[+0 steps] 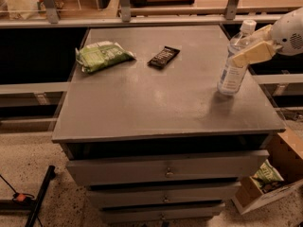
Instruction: Move blue plastic bottle near rxbar chocolate
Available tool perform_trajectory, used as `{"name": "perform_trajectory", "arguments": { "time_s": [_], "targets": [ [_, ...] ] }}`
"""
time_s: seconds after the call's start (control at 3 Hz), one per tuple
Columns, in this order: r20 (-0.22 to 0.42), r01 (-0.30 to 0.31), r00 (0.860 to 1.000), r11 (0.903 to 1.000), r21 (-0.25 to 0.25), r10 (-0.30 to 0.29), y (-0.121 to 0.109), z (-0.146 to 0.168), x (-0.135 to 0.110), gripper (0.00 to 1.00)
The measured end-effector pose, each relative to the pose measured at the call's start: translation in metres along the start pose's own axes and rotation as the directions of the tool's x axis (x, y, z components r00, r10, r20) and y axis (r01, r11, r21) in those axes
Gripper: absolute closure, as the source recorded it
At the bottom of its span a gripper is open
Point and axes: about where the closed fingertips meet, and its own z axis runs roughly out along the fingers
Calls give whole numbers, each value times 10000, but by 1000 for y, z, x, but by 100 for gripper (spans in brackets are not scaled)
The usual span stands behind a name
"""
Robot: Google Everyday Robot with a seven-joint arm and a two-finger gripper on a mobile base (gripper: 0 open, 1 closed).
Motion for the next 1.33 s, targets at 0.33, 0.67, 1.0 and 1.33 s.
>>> {"name": "perform_trajectory", "arguments": {
  "time_s": [0.33,0.67,1.0,1.33],
  "targets": [
    [-49,303,9995,9993,208,-302,-12,-10,-21,100],
    [-72,581,9983,9978,321,-579,-25,-14,-40,100],
    [-26,653,9979,9974,310,-653,-37,-6,-52,100],
    [46,760,9971,9968,247,-761,-47,8,-64,100]
  ]
}}
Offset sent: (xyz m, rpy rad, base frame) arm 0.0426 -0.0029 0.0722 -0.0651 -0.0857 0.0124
